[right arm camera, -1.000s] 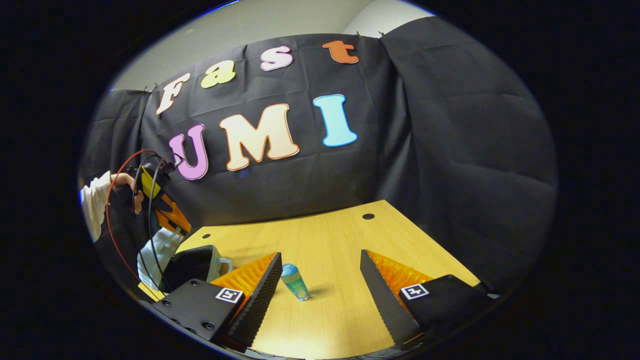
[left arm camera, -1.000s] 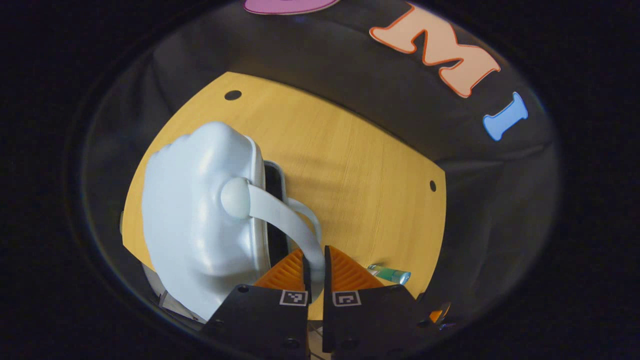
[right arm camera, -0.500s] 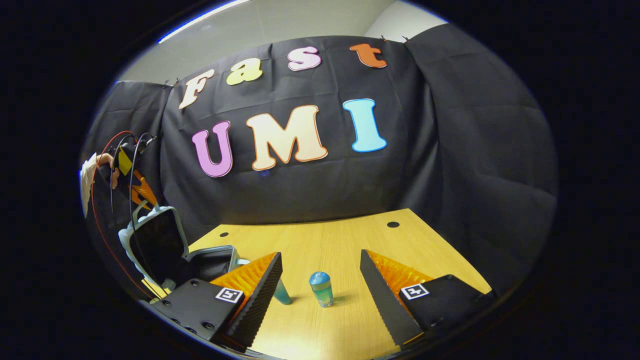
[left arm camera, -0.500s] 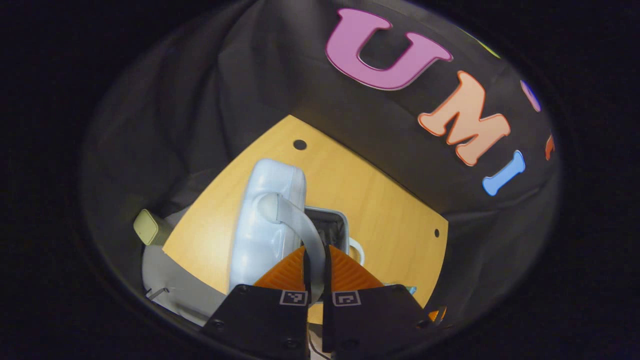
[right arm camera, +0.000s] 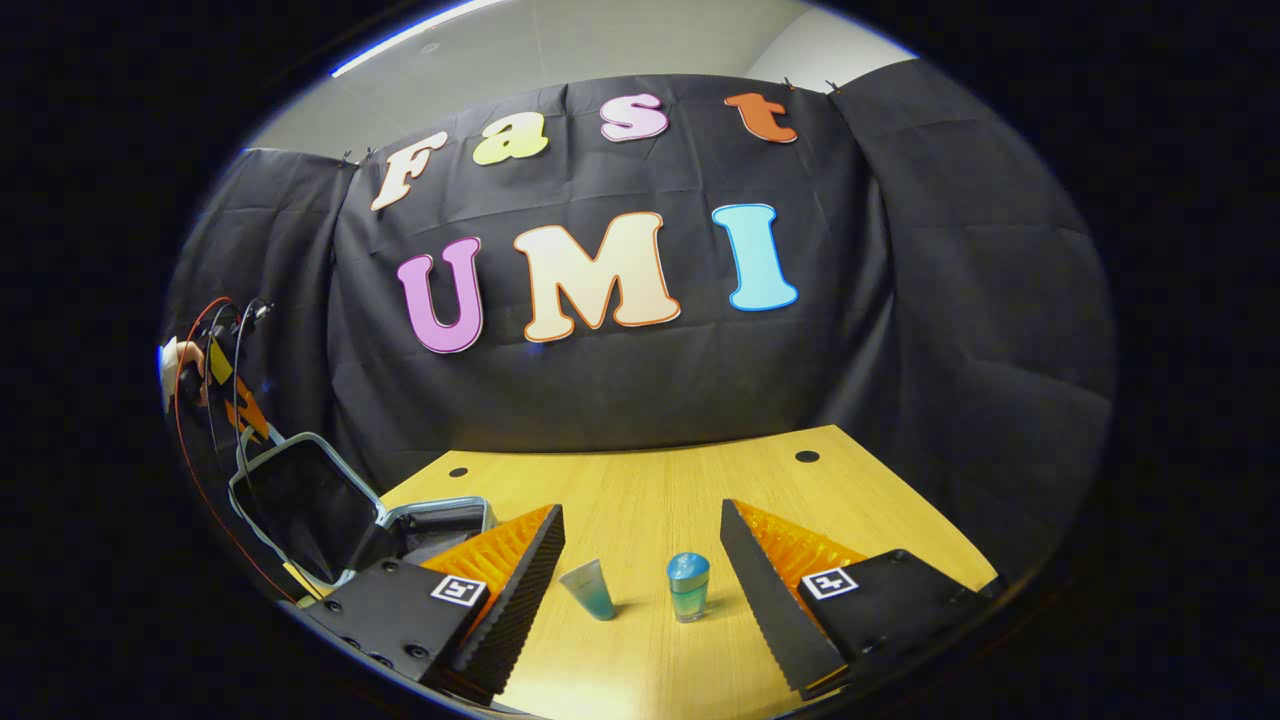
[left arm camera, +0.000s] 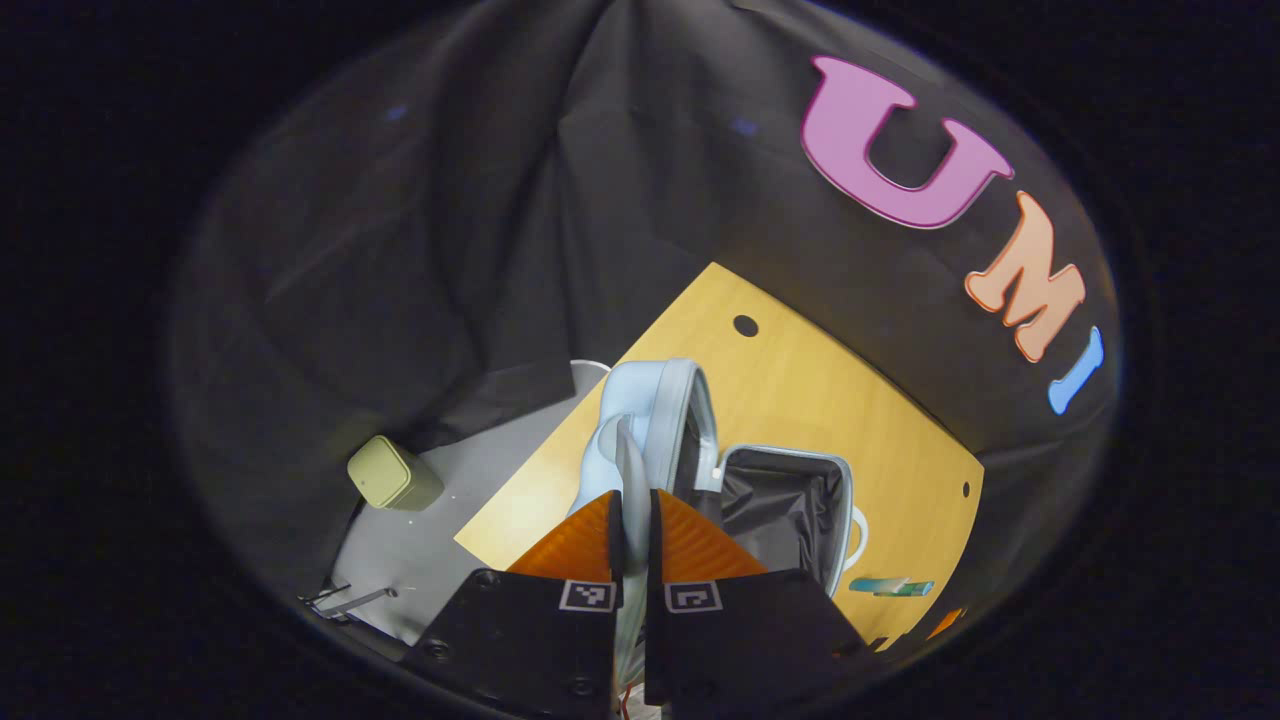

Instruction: First open the suitcase, pack the skin care products into it, and then close the suitcase.

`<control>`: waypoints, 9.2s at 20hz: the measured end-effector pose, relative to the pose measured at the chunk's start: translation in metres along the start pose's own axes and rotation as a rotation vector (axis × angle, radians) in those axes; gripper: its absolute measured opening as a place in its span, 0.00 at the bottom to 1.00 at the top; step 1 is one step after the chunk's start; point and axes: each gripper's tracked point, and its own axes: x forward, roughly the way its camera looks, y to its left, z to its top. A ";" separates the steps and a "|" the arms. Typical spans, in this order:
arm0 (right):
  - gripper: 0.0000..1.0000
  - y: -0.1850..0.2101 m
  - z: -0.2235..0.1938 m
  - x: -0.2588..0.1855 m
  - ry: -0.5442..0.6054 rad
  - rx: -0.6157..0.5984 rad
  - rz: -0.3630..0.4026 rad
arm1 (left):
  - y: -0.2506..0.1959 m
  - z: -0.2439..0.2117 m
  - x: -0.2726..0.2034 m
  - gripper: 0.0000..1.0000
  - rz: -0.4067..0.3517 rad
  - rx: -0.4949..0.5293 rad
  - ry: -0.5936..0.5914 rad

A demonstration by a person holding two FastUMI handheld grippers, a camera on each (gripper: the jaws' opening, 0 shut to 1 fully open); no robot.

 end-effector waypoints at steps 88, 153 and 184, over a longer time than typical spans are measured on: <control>0.48 -0.056 -0.209 0.134 0.358 -0.189 0.217 | -0.360 -0.211 0.047 0.29 -0.484 0.375 -0.255; 0.98 0.185 -0.114 0.125 0.419 -0.008 0.286 | 0.170 -0.128 0.124 0.89 -0.110 -0.478 -0.010; 0.98 0.043 -0.072 0.052 0.295 0.048 0.041 | 0.086 -0.054 0.020 0.02 -0.335 -0.293 -0.183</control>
